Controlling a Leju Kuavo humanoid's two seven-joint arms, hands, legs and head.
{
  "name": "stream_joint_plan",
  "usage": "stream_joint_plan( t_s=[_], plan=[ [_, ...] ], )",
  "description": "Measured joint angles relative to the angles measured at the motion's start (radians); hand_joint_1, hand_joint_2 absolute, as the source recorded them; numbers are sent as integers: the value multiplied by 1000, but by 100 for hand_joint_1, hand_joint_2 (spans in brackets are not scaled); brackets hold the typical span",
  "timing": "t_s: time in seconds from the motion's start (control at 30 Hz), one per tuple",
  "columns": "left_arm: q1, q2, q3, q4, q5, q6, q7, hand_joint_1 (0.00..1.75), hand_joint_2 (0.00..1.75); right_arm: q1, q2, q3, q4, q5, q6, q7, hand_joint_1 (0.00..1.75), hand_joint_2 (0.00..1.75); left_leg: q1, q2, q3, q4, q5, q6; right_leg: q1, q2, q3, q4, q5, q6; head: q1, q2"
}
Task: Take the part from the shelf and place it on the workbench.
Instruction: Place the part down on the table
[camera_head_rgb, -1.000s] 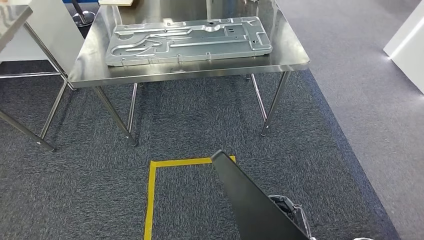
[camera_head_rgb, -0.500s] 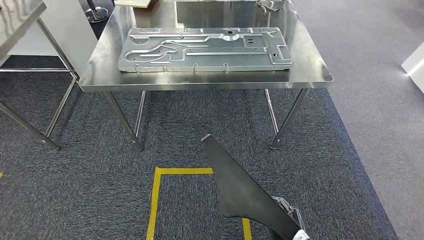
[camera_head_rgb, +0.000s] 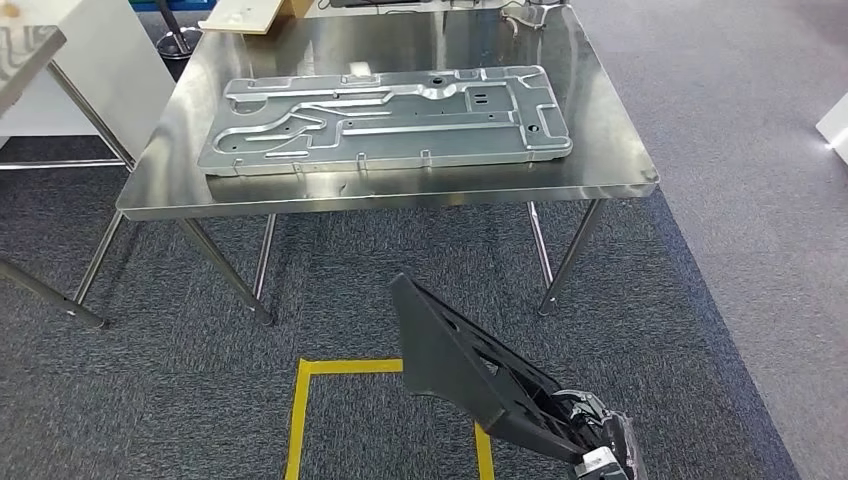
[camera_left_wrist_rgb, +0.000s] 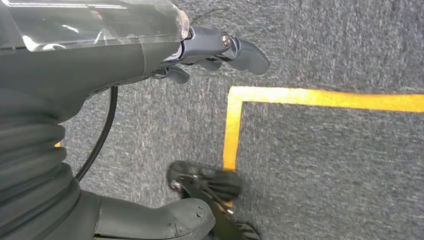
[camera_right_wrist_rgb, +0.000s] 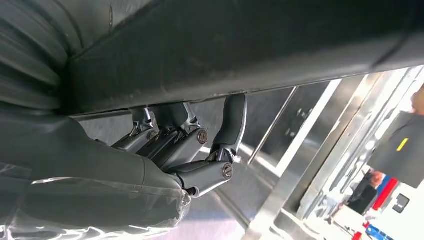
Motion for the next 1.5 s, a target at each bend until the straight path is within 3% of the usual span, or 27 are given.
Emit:
stream_joint_plan(
  t_s=[0.03,0.07,0.13,0.2,0.3,0.37,0.47,0.5,0.53,0.57,0.63,0.67,0.73,0.8,0.87,0.97,1.0,1.03,1.07,1.13,1.2,1.27,1.37,1.43,1.5],
  plan=[
    [0,0,1,2,0,0,0,0,175,-2,0,-10,-4,15,3,12,175,175,-1,0,-18,-7,-6,3,3,2,12,0,-10,-1,0,0],
    [0,0,1,4,0,0,1,0,175,-6,0,-21,-10,30,6,25,175,175,-2,0,-25,-38,15,9,7,3,25,0,-19,-1,0,0],
    [1,1,2,7,0,0,3,0,175,-20,0,-47,-22,56,12,51,175,175,-10,-1,-23,-135,125,27,12,4,48,-1,-37,0,1,0],
    [1,2,5,10,0,-1,7,0,175,-34,-1,-77,-30,68,18,68,175,175,-21,-2,-23,-194,196,40,12,6,57,-1,-50,7,0,0],
    [1,3,10,12,0,-1,8,0,175,-43,-1,-110,-42,73,20,78,175,175,-23,-3,-16,-212,217,53,12,8,65,-7,-62,25,0,0],
    [-2,3,12,13,0,-1,8,0,175,-47,2,-122,-49,75,20,77,175,175,-16,-2,-3,-233,222,61,11,6,54,21,-84,34,0,0],
    [-8,3,15,15,0,-2,8,0,175,-49,9,-136,-55,77,20,77,175,175,-14,-2,9,-243,217,69,4,5,-45,189,-154,47,0,0],
    [-8,3,16,15,-1,-2,8,0,175,-49,10,-139,-55,79,19,78,175,175,-14,-2,12,-243,213,69,1,5,-79,236,-160,51,0,0],
    [-8,3,16,16,-2,-2,10,0,175,-51,11,-144,-55,84,19,82,175,175,-13,-3,18,-243,208,68,-2,5,-97,249,-145,54,0,0],
    [-8,3,16,17,-4,-2,13,0,175,-55,12,-150,-55,91,21,90,175,175,-12,-4,25,-242,203,66,-5,5,-96,223,-110,57,0,0],
    [-9,3,16,19,-10,-2,18,0,175,-78,15,-171,-55,107,35,121,175,175,-11,-4,40,-242,191,57,-9,5,-57,107,-21,59,0,0],
    [-10,3,16,20,-13,-2,20,0,175,-100,17,-186,-54,117,49,140,175,175,-12,-4,44,-240,185,51,-9,6,-36,52,5,57,0,0],
    [-13,4,16,20,-23,-3,20,0,175,-155,21,-210,-49,146,78,174,175,175,-15,-3,44,-239,179,39,-4,8,-20,5,14,47,0,0],
    [-17,5,14,21,-36,-8,19,0,175,-224,21,-221,-31,185,104,201,175,175,-15,0,45,-241,176,28,-4,11,-20,-3,15,35,0,0],
    [-21,5,7,21,-53,-16,16,0,175,-317,21,-213,15,236,120,223,175,175,-12,1,33,-209,155,19,-7,13,-18,-11,18,23,0,0],
    [-28,8,-11,21,-79,-21,12,0,175,-491,19,-160,150,331,108,252,175,175,-9,1,-55,-39,79,9,-7,14,-16,-14,20,12,0,0],
    [-30,9,-16,22,-85,-22,11,0,175,-541,17,-133,199,352,100,259,175,175,-9,1,-85,12,66,8,-6,13,-16,-14,20,11,0,0],
    [-31,9,-22,22,-90,-24,11,0,175,-586,15,-107,247,366,95,263,175,175,-9,1,-103,34,73,7,-5,12,-14,-14,18,10,0,0],
    [-31,10,-27,22,-95,-26,10,0,175,-625,14,-83,291,373,93,266,175,175,-9,1,-102,18,99,8,-4,11,-11,-14,17,10,0,0],
    [-31,14,-38,22,-107,-31,10,0,175,-705,14,-37,376,382,102,271,175,175,-9,3,-59,-101,179,15,-3,7,-6,-14,13,11,0,0],
    [-36,21,-50,22,-117,-34,11,0,175,-793,13,15,466,387,120,274,175,175,-13,4,-19,-203,224,24,1,6,-6,-12,11,16,0,0],
    [-41,29,-60,22,-125,-35,15,0,175,-876,11,68,557,387,140,281,175,175,-17,3,-11,-228,226,30,4,3,-9,-12,12,24,0,0],
    [-47,34,-74,22,-134,-35,23,0,175,-986,10,140,673,403,172,307,175,175,-11,-1,-7,-243,234,46,3,-2,-17,5,-3,38,0,0],
    [-55,36,-81,23,-135,-35,28,0,175,-1046,11,187,735,418,188,323,175,175,-8,-3,-4,-248,236,56,1,-2,-62,96,-47,43,0,0],
    [-64,37,-84,23,-136,-35,34,0,175,-1081,13,229,787,426,194,334,175,175,-8,-9,-3,-248,233,62,-1,-2,-132,224,-90,46,0,0]
  ],
)
